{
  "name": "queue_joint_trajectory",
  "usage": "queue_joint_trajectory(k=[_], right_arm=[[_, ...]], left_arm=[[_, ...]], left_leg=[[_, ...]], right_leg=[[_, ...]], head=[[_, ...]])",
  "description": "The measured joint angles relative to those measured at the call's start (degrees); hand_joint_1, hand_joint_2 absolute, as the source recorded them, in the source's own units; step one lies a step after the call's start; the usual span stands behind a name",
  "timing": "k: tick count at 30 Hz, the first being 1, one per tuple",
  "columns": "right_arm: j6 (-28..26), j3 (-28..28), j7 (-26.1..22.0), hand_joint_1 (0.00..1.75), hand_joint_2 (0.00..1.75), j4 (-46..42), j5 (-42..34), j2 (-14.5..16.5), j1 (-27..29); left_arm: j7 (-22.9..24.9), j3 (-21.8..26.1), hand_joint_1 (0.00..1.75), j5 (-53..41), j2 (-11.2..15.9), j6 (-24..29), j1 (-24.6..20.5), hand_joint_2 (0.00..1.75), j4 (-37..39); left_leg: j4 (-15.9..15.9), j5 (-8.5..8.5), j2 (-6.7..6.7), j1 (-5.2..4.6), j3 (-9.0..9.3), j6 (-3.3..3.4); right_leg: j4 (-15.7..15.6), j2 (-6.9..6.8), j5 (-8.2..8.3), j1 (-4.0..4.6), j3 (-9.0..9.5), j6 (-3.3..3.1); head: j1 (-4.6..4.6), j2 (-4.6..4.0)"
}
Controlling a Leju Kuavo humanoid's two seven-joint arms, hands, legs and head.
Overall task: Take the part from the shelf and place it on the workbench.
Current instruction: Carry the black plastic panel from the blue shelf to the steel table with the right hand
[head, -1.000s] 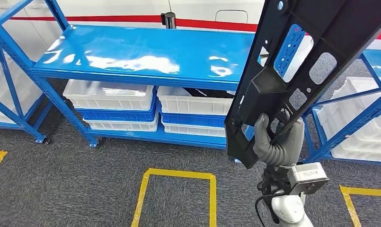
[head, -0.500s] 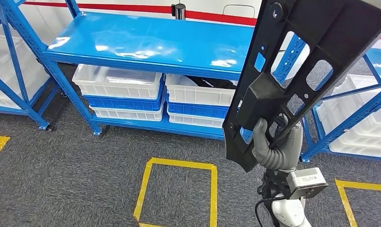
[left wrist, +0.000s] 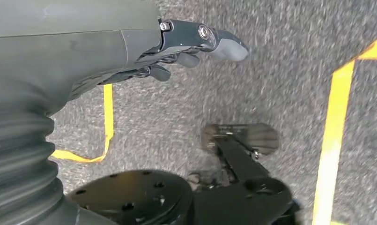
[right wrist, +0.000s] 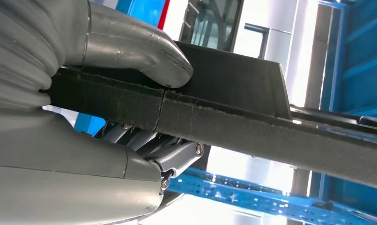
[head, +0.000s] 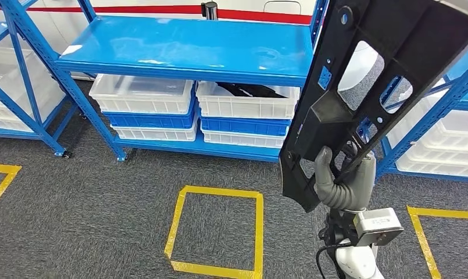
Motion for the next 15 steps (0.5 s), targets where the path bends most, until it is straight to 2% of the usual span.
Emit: queue_joint_trajectory(k=[1, 2, 3, 5, 6, 7, 9, 11, 13, 15], right_arm=[[0.0, 0.0, 0.0, 1.75, 1.75, 0.0, 0.4, 0.0, 0.2], [0.1, 0.0, -0.1, 1.75, 1.75, 0.0, 0.6, 0.0, 0.5], [0.1, 0.0, -0.1, 1.75, 1.75, 0.0, 0.9, 0.0, 0.7], [0.1, 0.0, -0.2, 1.75, 1.75, 0.0, 1.2, 0.0, 0.9], [0.1, 0.0, -0.2, 1.75, 1.75, 0.0, 1.3, 0.0, 1.0], [0.0, 0.0, -0.3, 1.75, 1.75, -0.1, 1.6, 0.0, 1.1], [-0.2, 0.0, -0.5, 1.75, 1.75, -0.1, 2.2, 0.0, 1.4], [-0.5, -0.1, -0.6, 1.75, 1.75, -0.2, 2.7, 0.0, 1.8], [-0.6, -0.1, -0.7, 1.75, 1.75, -0.3, 2.9, 0.0, 2.0], [-0.6, -0.1, -0.7, 1.75, 1.75, -0.3, 3.0, 0.0, 2.3]], left_arm=[[-0.1, 0.0, 0.00, 0.0, 0.0, 0.0, 0.0, 1.75, 0.0], [-0.1, 0.0, 0.00, 0.0, -0.1, 0.0, 0.0, 1.75, 0.0], [-0.2, 0.0, 0.00, 0.0, -0.1, -0.1, 0.0, 1.75, 0.0], [-0.4, 0.0, 0.00, 0.0, -0.1, -0.1, -0.1, 1.75, 0.0], [-0.4, 0.0, 0.00, 0.0, -0.1, -0.1, -0.1, 1.75, 0.0], [-0.4, 0.0, 0.00, 0.0, -0.1, -0.1, -0.2, 1.75, 0.0], [-0.5, 0.0, 0.00, -0.1, -0.1, -0.2, -0.2, 1.75, 0.0], [-0.5, 0.0, 0.00, -0.1, -0.3, -0.3, -0.2, 1.75, 0.0], [-0.5, 0.0, 0.00, -0.1, -0.3, -0.3, -0.2, 1.75, 0.0], [-0.5, 0.0, 0.00, -0.2, -0.4, -0.3, -0.2, 1.75, 0.0]], left_leg=[[2.2, -0.61, 0.01, 0.01, 0.01, -0.12], [2.4, -0.13, 0.01, 0.02, 1.07, -0.17], [0.2, 1.00, 0.01, 0.03, 3.28, -0.12], [-7.5, 2.52, -0.03, -0.02, 9.20, 0.27], [-10.4, 2.79, -0.07, -0.11, 11.21, 0.58], [-12.2, 2.71, -0.11, -0.27, 12.22, 0.90], [-12.7, 3.00, -0.10, -0.55, 11.93, 1.66], [-13.2, 3.85, 0.07, -0.42, 11.24, 2.65], [-13.4, 5.01, 0.24, -0.22, 10.01, 3.50], [-13.4, 6.11, 0.29, -0.23, 8.44, 3.76]], right_leg=[[0.1, 0.00, 0.49, 0.05, -0.60, 0.06], [0.3, 0.02, 0.91, 0.07, -1.28, 0.17], [0.4, 0.05, 1.21, 0.06, -1.81, 0.35], [0.9, 0.08, 1.63, 0.13, -2.62, 0.76], [1.1, 0.07, 1.83, 0.22, -2.87, 1.06], [1.2, 0.05, 2.04, 0.31, -3.07, 1.40], [1.2, 0.03, 2.61, 0.36, -3.36, 2.25], [2.2, 0.08, 1.88, 0.29, -4.36, 2.71], [7.3, 0.11, -1.78, 0.19, -6.77, 2.33], [14.8, 0.11, -5.81, 0.07, -9.38, 2.11]], head=[[0.01, 0.00], [-0.02, 0.00], [-0.03, 0.00], [-0.05, 0.00], [0.02, 0.00], [0.01, 0.00], [0.06, 0.00], [0.13, 0.00], [0.29, 0.00], [0.41, 0.00]])
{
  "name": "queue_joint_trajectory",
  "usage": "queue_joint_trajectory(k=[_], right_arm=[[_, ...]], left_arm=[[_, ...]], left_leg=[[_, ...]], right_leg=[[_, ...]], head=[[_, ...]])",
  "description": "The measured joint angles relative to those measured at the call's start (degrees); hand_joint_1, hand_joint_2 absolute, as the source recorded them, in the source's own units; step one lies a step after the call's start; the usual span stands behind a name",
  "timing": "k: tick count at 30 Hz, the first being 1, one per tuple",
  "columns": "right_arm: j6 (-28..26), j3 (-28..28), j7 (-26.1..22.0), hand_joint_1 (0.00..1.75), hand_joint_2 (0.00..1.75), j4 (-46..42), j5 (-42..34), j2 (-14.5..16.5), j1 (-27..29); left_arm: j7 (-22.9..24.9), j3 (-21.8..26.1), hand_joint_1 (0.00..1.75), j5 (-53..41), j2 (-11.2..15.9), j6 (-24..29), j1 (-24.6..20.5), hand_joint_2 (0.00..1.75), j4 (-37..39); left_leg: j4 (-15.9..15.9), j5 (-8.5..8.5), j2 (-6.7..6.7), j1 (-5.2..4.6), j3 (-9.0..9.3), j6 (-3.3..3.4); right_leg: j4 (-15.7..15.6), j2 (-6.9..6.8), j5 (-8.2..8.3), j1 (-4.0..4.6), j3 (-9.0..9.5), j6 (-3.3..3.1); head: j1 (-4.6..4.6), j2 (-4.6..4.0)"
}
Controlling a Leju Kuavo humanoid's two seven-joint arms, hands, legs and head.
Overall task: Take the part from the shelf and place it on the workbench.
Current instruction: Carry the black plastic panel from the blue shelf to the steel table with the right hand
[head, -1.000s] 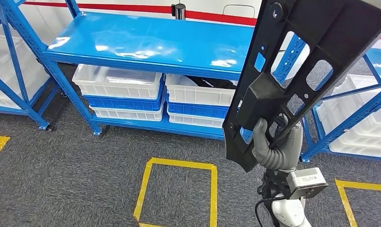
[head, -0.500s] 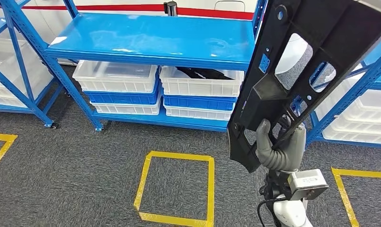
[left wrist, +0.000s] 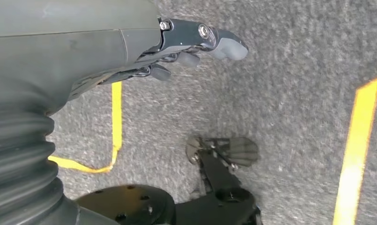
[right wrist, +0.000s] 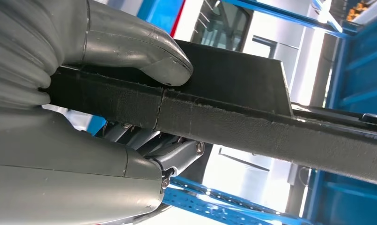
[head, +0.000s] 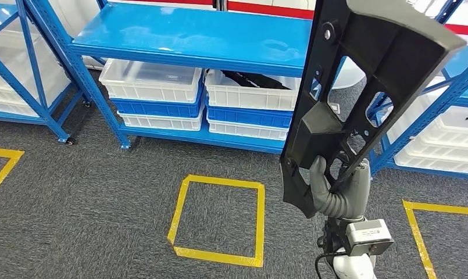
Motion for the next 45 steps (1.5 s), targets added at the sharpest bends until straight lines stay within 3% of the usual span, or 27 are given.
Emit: queue_joint_trajectory(k=[1, 2, 3, 5, 7, 8, 10, 11, 13, 15, 16, 17, 18, 21, 23, 27, 32, 38, 41, 43, 45], right_arm=[[0.0, 0.0, 0.0, 1.75, 1.75, 0.0, 0.0, 0.0, 0.2], [0.0, 0.0, 0.0, 1.75, 1.75, 0.0, 0.0, 0.0, 0.3], [0.0, 0.0, 0.0, 1.75, 1.75, 0.0, 0.1, 0.0, 0.4], [0.0, 0.0, 0.0, 1.75, 1.75, 0.0, 0.1, 0.0, 0.3], [-0.1, 0.0, 0.0, 1.75, 1.75, -0.1, 0.1, 0.0, 0.4], [-0.1, 0.0, 0.0, 1.75, 1.75, -0.1, 0.2, 0.0, 0.4], [-0.2, 0.0, -0.1, 1.75, 1.75, -0.2, 0.2, 0.0, 0.4], [-0.2, 0.0, -0.1, 1.75, 1.75, -0.2, 0.2, 0.0, 0.4], [-0.2, 0.0, -0.1, 1.75, 1.75, -0.2, 0.2, 0.1, 0.5], [-0.2, 0.0, -0.1, 1.75, 1.75, -0.2, 0.2, 0.1, 0.5], [-0.2, 0.0, -0.1, 1.75, 1.75, -0.2, 0.2, 0.1, 0.5], [-0.2, 0.0, -0.1, 1.75, 1.75, -0.2, 0.2, 0.1, 0.6], [-0.3, 0.0, -0.1, 1.75, 1.75, -0.2, 0.2, 0.1, 0.7], [-0.5, 0.0, -0.1, 1.75, 1.75, -0.3, 0.5, 0.1, 1.1], [-0.7, 0.0, -0.3, 1.75, 1.75, -0.4, 0.9, 0.1, 1.4], [-1.1, -0.1, -0.6, 1.75, 1.75, -0.5, 1.8, 0.2, 2.0], [-1.2, -0.1, -0.7, 1.75, 1.75, -0.5, 2.1, 0.3, 2.3], [-1.2, -0.1, -0.7, 1.75, 1.75, -0.5, 2.7, 0.3, 2.5], [-1.3, -0.2, -0.7, 1.75, 1.75, -0.6, 3.0, 0.4, 2.5], [-1.3, -0.3, -0.7, 1.75, 1.75, -0.7, 3.2, 0.4, 2.6], [-1.4, -0.5, -0.7, 1.75, 1.75, -0.7, 3.4, 0.4, 2.8]], left_arm=[[0.0, 0.0, 0.00, 0.0, 0.0, 0.0, 0.0, 1.75, 0.0], [0.0, 0.0, 0.00, 0.0, 0.0, -0.1, 0.0, 1.75, 0.0], [0.0, 0.0, 0.00, 0.0, 0.0, -0.1, 0.1, 1.75, 0.0], [0.0, 0.0, 0.00, 0.0, -0.1, -0.1, 0.1, 1.75, 0.0], [0.0, 0.0, 0.00, 0.0, -0.2, -0.1, 0.1, 1.75, 0.0], [0.0, 0.0, 0.00, 0.0, -0.2, -0.1, 0.1, 1.75, 0.0], [0.0, 0.0, 0.00, 0.0, -0.2, -0.1, 0.2, 1.75, 0.0], [0.0, 0.0, 0.00, 0.0, -0.2, -0.1, 0.2, 1.75, 0.0], [0.0, 0.0, 0.00, 0.0, -0.2, -0.1, 0.4, 1.75, 0.0], [0.0, 0.0, 0.00, 0.0, -0.2, -0.1, 0.4, 1.75, 0.0], [0.0, 0.0, 0.00, 0.0, -0.2, -0.1, 0.4, 1.75, 0.0], [0.0, 0.0, 0.00, 0.0, -0.2, -0.1, 0.4, 1.75, 0.0], [0.0, 0.0, 0.00, 0.0, -0.2, -0.1, 0.4, 1.75, 0.0], [0.0, 0.0, 0.00, -0.2, -0.2, -0.1, 0.4, 1.75, 0.0], [-0.2, 0.0, 0.00, -0.3, -0.2, -0.1, 0.4, 1.75, 0.0], [-0.6, 0.1, 0.00, -0.4, -0.3, -0.1, 0.4, 1.75, 0.0], [-1.1, 0.2, 0.00, -0.5, -0.3, -0.1, 0.3, 1.75, 0.0], [-1.6, 0.4, 0.00, -0.6, -0.3, -0.3, 0.3, 1.75, 0.0], [-1.7, 0.5, 0.00, -0.8, -0.3, -0.3, 0.3, 1.75, 0.0], [-1.7, 0.5, 0.00, -1.0, -0.4, -0.3, 0.2, 1.75, 0.0], [-1.8, 0.5, 0.00, -1.1, -0.4, -0.3, 0.1, 1.75, 0.0]], left_leg=[[0.0, 0.56, 0.02, 0.00, -0.77, -0.05], [0.0, 1.14, 0.04, 0.02, -1.53, -0.16], [0.0, 1.70, 0.05, 0.04, -2.23, -0.32], [0.1, 2.79, 0.01, -0.01, -3.37, -0.81], [0.1, 3.79, -0.01, -0.17, -3.89, -1.49], [0.0, 4.25, -0.01, -0.24, -3.94, -1.87], [-0.3, 4.85, 0.00, -0.12, -3.98, -2.64], [0.1, 4.16, -0.02, 0.00, -4.20, -2.96], [3.9, -0.21, -0.08, 0.18, -5.48, -3.43], [11.4, -5.69, -0.12, 0.20, -7.50, -3.82], [14.4, -7.03, -0.15, 0.20, -8.04, -3.97], [15.8, -7.20, -0.15, 0.22, -7.70, -4.07], [14.8, -6.34, -0.14, 0.26, -6.20, -4.10], [4.7, -3.49, -0.33, 0.41, 1.36, -3.81], [1.5, -3.46, -0.55, 0.26, 3.08, -3.23], [1.0, -2.78, -0.52, -0.06, 2.13, -2.33], [1.1, -1.97, -0.49, -0.64, 1.12, -1.34], [1.3, -1.52, -0.47, -1.01, 0.45, -0.89], [0.7, -0.89, -0.36, -0.88, 0.53, -0.12], [-0.4, -0.01, -0.22, -0.35, 0.66, 0.38], [-0.7, 0.53, -0.17, -0.09, 0.26, 0.48]], right_leg=[[2.5, 0.00, -0.81, -0.08, -0.46, 0.31], [2.9, -0.01, -0.60, -0.18, 0.12, 0.86], [1.3, -0.02, 0.37, -0.28, 1.80, 1.51], [-6.9, -0.07, 2.22, -0.38, 7.85, 2.23], [-13.5, 0.02, 2.52, -0.12, 12.16, 1.72], [-14.8, 0.09, 2.40, 0.07, 12.73, 1.26], [-15.0, 0.14, 3.02, -0.04, 11.98, 0.35], [-15.0, 0.11, 3.44, -0.21, 11.71, -0.17], [-15.1, -0.02, 4.40, -0.58, 11.05, -1.16], [-15.0, -0.07, 5.27, -0.41, 10.28, -1.60], [-14.8, -0.06, 5.66, -0.35, 9.80, -1.57], [-14.6, -0.05, 5.99, -0.33, 9.32, -1.50], [-14.4, -0.04, 6.21, -0.34, 8.83, -1.41], [-13.5, -0.03, 6.38, -0.28, 7.78, -1.06], [-13.1, -0.02, 6.52, 0.01, 7.30, -0.53], [-13.3, 0.00, 7.09, 0.16, 6.29, -0.57], [-13.8, 0.01, 8.28, -0.05, 5.74, 0.53], [-14.1, 0.00, 8.96, -0.35, 5.36, 1.32], [-14.2, 0.01, 9.18, -0.47, 5.19, 2.02], [-11.4, 0.03, 7.27, -0.37, 3.75, 1.66], [-4.2, 0.03, 3.56, -0.53, 0.65, 1.12]], head=[[0.02, 0.00], [0.02, 0.00], [0.01, 0.00], [0.02, 0.00], [-0.08, 0.00], [-0.15, 0.00], [-0.21, 0.00], [-0.30, 0.00], [-0.43, 0.00], [-0.49, 0.00], [-0.50, 0.00], [-0.50, 0.00], [-0.51, 0.00], [-0.51, 0.00], [-0.48, 0.00], [-0.30, 0.00], [-0.33, 0.00], [-0.37, 0.00], [-0.40, 0.00], [-0.23, 0.00], [-0.12, 0.00]])
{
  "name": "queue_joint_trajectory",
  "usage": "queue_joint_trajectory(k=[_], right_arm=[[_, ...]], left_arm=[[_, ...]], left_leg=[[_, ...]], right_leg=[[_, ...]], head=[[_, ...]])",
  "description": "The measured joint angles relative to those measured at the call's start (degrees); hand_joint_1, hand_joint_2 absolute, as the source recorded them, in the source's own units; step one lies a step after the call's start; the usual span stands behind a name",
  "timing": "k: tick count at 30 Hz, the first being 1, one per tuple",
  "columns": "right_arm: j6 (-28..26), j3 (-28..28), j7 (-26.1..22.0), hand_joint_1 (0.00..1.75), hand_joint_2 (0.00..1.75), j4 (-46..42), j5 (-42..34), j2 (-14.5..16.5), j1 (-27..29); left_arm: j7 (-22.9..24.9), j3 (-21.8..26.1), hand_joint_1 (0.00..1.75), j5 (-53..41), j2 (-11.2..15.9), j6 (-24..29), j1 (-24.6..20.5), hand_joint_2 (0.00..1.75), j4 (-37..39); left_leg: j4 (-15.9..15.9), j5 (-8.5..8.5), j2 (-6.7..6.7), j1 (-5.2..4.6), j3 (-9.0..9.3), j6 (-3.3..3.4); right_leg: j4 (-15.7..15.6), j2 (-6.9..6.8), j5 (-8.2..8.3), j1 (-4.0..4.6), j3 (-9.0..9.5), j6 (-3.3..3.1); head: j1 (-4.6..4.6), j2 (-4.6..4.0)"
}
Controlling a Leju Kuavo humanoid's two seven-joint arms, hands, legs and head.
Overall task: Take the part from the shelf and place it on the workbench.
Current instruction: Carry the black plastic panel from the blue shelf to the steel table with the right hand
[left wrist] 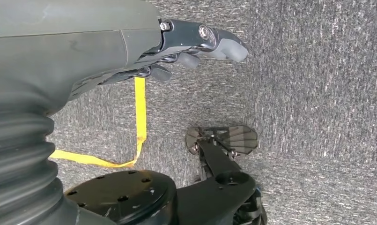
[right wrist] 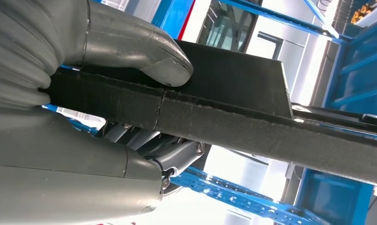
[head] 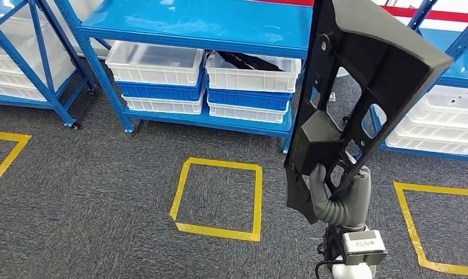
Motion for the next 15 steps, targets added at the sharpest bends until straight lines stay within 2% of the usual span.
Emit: queue_joint_trajectory(k=[1, 2, 3, 4, 5, 6, 7, 8, 10, 12, 13, 15], right_arm=[[0.0, -0.1, 0.0, 1.75, 1.75, 0.0, 0.1, 0.0, 0.1], [0.0, -0.1, 0.0, 1.75, 1.75, 0.0, 0.1, 0.0, 0.2], [0.0, -0.2, 0.0, 1.75, 1.75, 0.0, 0.1, 0.0, 0.3], [0.0, -0.2, 0.0, 1.75, 1.75, 0.0, 0.2, 0.0, 0.3], [0.0, -0.2, 0.0, 1.75, 1.75, 0.0, 0.2, 0.0, 0.4], [0.0, -0.2, 0.0, 1.75, 1.75, 0.0, 0.3, 0.0, 0.4], [0.0, -0.2, 0.0, 1.75, 1.75, 0.0, 0.3, 0.0, 0.4], [-0.1, -0.2, 0.0, 1.75, 1.75, 0.0, 0.3, 0.0, 0.4], [-0.1, -0.3, 0.0, 1.75, 1.75, 0.0, 0.3, 0.0, 0.5], [-0.1, -0.4, 0.0, 1.75, 1.75, -0.1, 0.4, 0.0, 0.5], [-0.1, -0.4, 0.0, 1.75, 1.75, -0.1, 0.4, 0.0, 0.6], [-0.1, -0.4, 0.0, 1.75, 1.75, -0.1, 0.4, 0.1, 0.7]], left_arm=[[0.0, 0.0, 0.00, 0.0, 0.0, 0.0, 0.0, 1.75, 0.0], [-0.1, 0.0, 0.00, -0.1, 0.0, 0.0, 0.0, 1.75, 0.0], [-0.1, 0.0, 0.00, -0.1, 0.0, 0.0, 0.0, 1.75, 0.0], [-0.1, 0.0, 0.00, -0.1, 0.0, 0.0, 0.0, 1.75, 0.0], [-0.1, 0.0, 0.00, -0.1, 0.0, 0.0, 0.0, 1.75, 0.0], [-0.1, 0.0, 0.00, -0.1, 0.0, 0.0, 0.0, 1.75, 0.0], [-0.1, 0.0, 0.00, -0.2, 0.0, 0.0, 0.0, 1.75, 0.0], [-0.1, 0.0, 0.00, -0.2, 0.1, 0.0, 0.0, 1.75, -0.1], [-0.1, 0.0, 0.00, -0.2, 0.1, 0.0, 0.0, 1.75, -0.1], [-0.1, 0.0, 0.00, -0.3, 0.1, 0.0, 0.1, 1.75, -0.1], [-0.1, 0.0, 0.00, -0.3, 0.1, 0.0, 0.1, 1.75, -0.1], [-0.1, 0.0, 0.00, -0.3, 0.1, 0.0, 0.1, 1.75, -0.1]], left_leg=[[0.0, 0.17, -0.01, 0.05, -0.30, -0.17], [0.0, 0.35, -0.01, 0.11, -0.57, -0.39], [0.1, 0.53, -0.04, 0.23, -0.80, -0.66], [0.1, 0.69, -0.08, 0.43, -0.98, -0.98], [0.2, 0.81, -0.14, 0.65, -1.14, -1.38], [0.4, 0.88, -0.21, 0.72, -1.31, -1.89], [0.6, 0.92, -0.28, 0.75, -1.44, -2.43], [0.6, 1.01, -0.34, 0.72, -1.54, -2.97], [0.4, 1.39, -0.41, 0.79, -1.58, -3.87], [1.0, 0.83, -0.33, 1.07, -1.88, -4.44], [2.8, -0.54, -0.25, 1.17, -2.57, -4.57], [9.6, -4.86, -0.13, 1.20, -5.31, -4.68]], right_leg=[[3.6, 0.00, -1.52, -0.14, -1.45, 0.01], [5.8, -0.01, -2.34, -0.33, -2.16, 0.28], [5.8, -0.01, -2.30, -0.53, -1.76, 0.79], [3.3, -0.02, -1.43, -0.76, -0.08, 1.48], [-0.9, -0.02, -0.19, -1.05, 2.53, 2.24], [-4.9, 0.06, 0.84, -1.12, 4.86, 2.72], [-7.9, 0.19, 1.61, -1.15, 6.62, 2.67], [-9.4, 0.32, 1.96, -1.04, 7.47, 2.24], [-9.3, 0.48, 2.25, -0.68, 7.34, 0.75], [-9.2, 0.36, 2.63, -0.66, 7.11, -0.31], [-9.3, 0.27, 2.82, -0.69, 7.05, -0.79], [-9.3, 0.08, 3.02, -0.44, 6.87, -1.45]], head=[[0.01, 0.00], [-0.01, 0.00], [-0.02, 0.00], [-0.01, 0.00], [0.00, 0.00], [0.08, 0.00], [0.11, 0.00], [0.15, 0.00], [0.13, 0.00], [0.06, 0.00], [0.01, 0.00], [-0.12, 0.00]])
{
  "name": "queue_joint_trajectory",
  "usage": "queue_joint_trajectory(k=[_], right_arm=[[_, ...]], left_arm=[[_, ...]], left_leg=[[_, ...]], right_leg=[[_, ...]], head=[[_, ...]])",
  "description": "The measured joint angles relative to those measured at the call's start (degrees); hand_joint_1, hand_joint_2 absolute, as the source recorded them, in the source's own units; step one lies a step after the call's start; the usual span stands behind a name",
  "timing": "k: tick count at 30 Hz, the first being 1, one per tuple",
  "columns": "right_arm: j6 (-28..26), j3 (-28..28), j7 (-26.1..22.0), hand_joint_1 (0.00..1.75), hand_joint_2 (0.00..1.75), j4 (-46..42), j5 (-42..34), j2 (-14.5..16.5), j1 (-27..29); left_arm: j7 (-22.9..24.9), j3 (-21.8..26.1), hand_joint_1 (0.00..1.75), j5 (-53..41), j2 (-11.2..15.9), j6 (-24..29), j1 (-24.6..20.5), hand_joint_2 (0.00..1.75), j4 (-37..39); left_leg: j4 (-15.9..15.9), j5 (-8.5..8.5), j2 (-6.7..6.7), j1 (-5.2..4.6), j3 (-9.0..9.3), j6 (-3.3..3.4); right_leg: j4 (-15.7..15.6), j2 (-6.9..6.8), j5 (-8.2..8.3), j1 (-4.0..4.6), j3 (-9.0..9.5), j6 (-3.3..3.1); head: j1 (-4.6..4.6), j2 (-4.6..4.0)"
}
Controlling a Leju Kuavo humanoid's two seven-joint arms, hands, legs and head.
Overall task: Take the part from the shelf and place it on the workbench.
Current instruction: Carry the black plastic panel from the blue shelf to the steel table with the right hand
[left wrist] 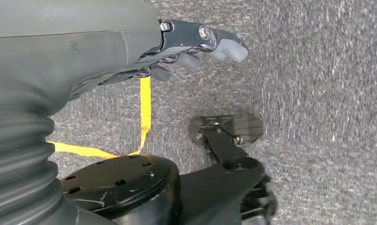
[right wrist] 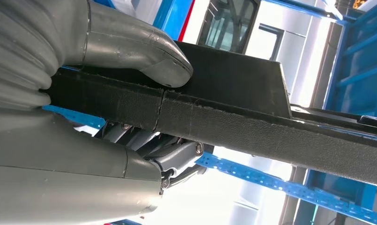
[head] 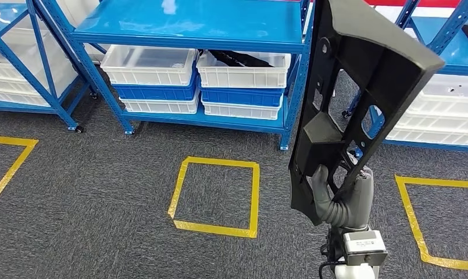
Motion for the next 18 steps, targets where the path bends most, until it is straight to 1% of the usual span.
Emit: queue_joint_trajectory(k=[1, 2, 3, 4, 6, 7, 8, 9, 10, 12, 13, 14, 16, 17, 18], right_arm=[[0.0, 0.0, 0.0, 1.75, 1.75, 0.0, 0.0, 0.0, 0.1], [0.0, 0.0, 0.0, 1.75, 1.75, 0.0, 0.0, 0.0, 0.1], [0.0, 0.0, 0.0, 1.75, 1.75, 0.0, 0.1, 0.0, 0.2], [-0.1, 0.0, 0.0, 1.75, 1.75, 0.0, 0.1, 0.0, 0.3], [-0.1, 0.0, 0.0, 1.75, 1.75, 0.0, 0.3, 0.1, 0.4], [-0.2, 0.0, 0.0, 1.75, 1.75, 0.0, 0.4, 0.1, 0.4], [-0.2, 0.0, 0.0, 1.75, 1.75, 0.0, 0.4, 0.1, 0.4], [-0.3, 0.0, 0.0, 1.75, 1.75, 0.0, 0.5, 0.1, 0.5], [-0.4, 0.0, -0.1, 1.75, 1.75, 0.0, 0.6, 0.1, 0.5], [-0.5, 0.0, -0.1, 1.75, 1.75, -0.1, 0.7, 0.2, 0.6], [-0.5, 0.0, -0.1, 1.75, 1.75, -0.2, 0.7, 0.2, 0.6], [-0.5, 0.0, -0.1, 1.75, 1.75, -0.2, 0.8, 0.2, 0.7], [-0.6, -0.1, -0.2, 1.75, 1.75, -0.2, 0.8, 0.1, 0.8], [-0.6, -0.1, -0.2, 1.75, 1.75, -0.2, 0.8, 0.1, 0.9], [-0.6, -0.1, -0.2, 1.75, 1.75, -0.2, 0.8, 0.1, 1.0]], left_arm=[[0.0, 0.0, 0.00, 0.0, 0.0, 0.0, 0.0, 1.75, 0.0], [0.0, 0.0, 0.00, 0.0, 0.0, 0.0, 0.0, 1.75, 0.0], [0.0, 0.0, 0.00, 0.0, 0.0, 0.0, 0.1, 1.75, 0.0], [0.0, 0.0, 0.00, 0.0, 0.0, 0.0, 0.1, 1.75, 0.0], [0.0, 0.0, 0.00, 0.0, 0.0, 0.0, 0.1, 1.75, 0.0], [0.0, 0.0, 0.00, 0.0, 0.0, 0.0, 0.0, 1.75, 0.0], [0.0, 0.0, 0.00, 0.0, 0.0, 0.0, -0.1, 1.75, 0.0], [0.0, 0.0, 0.00, 0.0, 0.1, 0.1, -0.1, 1.75, 0.0], [-0.1, 0.0, 0.00, 0.0, 0.1, 0.1, -0.1, 1.75, 0.0], [-0.1, 0.0, 0.00, 0.0, 0.0, 0.1, -0.1, 1.75, 0.0], [-0.1, 0.0, 0.00, 0.0, 0.0, 0.1, -0.1, 1.75, 0.0], [-0.1, 0.0, 0.00, 0.0, 0.0, 0.1, -0.1, 1.75, 0.0], [-0.1, 0.0, 0.00, 0.0, 0.0, 0.1, -0.1, 1.75, 0.0], [-0.1, 0.0, 0.00, 0.0, 0.0, 0.1, -0.1, 1.75, 0.0], [-0.1, 0.0, 0.00, 0.0, 0.0, 0.0, -0.1, 1.75, 0.0]], left_leg=[[3.9, -1.90, -0.01, -0.01, -1.57, -0.01], [6.5, -2.91, -0.02, -0.03, -2.58, 0.07], [7.2, -2.85, -0.01, -0.07, -2.57, 0.24], [5.7, -1.80, 0.01, -0.14, -1.43, 0.53], [-1.8, 1.24, 0.45, -0.50, 3.11, 1.36], [-5.1, 2.23, 0.76, -0.75, 4.94, 1.68], [-7.1, 2.70, 1.00, -1.02, 6.01, 1.91], [-7.9, 2.69, 1.09, -1.29, 6.25, 2.06], [-7.9, 2.88, 0.90, -1.49, 6.10, 2.20], [-8.5, 3.41, 0.53, -1.39, 6.03, 2.87], [-8.7, 3.71, 0.36, -1.25, 6.00, 3.23], [-9.0, 3.98, 0.20, -1.11, 5.93, 3.54], [-9.0, 4.22, -0.18, -1.15, 5.54, 3.84], [-9.0, 4.30, -0.42, -1.17, 5.38, 3.87], [-9.0, 4.37, -0.69, -1.17, 5.29, 3.85]], right_leg=[[0.0, -0.08, 0.07, 0.23, -0.13, -0.22], [0.0, -0.14, 0.12, 0.47, -0.24, -0.34], [0.1, -0.20, 0.15, 0.70, -0.30, -0.42], [0.1, -0.24, 0.18, 0.86, -0.30, -0.46], [0.1, -0.34, 0.18, 1.08, -0.16, -0.44], [0.1, -0.43, 0.17, 1.27, -0.16, -0.40], [0.2, -0.57, 0.19, 1.41, -0.21, -0.29], [0.2, -0.75, 0.24, 1.48, -0.29, -0.11], [0.1, -0.95, 0.31, 1.50, -0.36, 0.13], [0.5, -1.11, 0.01, 1.36, -0.80, 0.68], [1.7, -0.99, -0.78, 1.33, -1.48, 0.74], [4.2, -0.80, -2.11, 1.29, -2.71, 0.66], [11.8, -0.45, -5.44, 1.14, -6.29, 0.35], [15.0, -0.39, -6.50, 1.08, -7.77, 0.45], [16.4, -0.35, -6.73, 1.02, -8.37, 0.78]], head=[[-0.01, 0.00], [-0.02, 0.00], [-0.01, 0.00], [-0.01, 0.00], [-0.01, 0.00], [0.03, 0.00], [0.04, 0.00], [0.07, 0.00], [0.06, 0.00], [0.09, 0.00], [0.12, 0.00], [0.16, 0.00], [0.16, 0.00], [0.14, 0.00], [0.14, 0.00]])
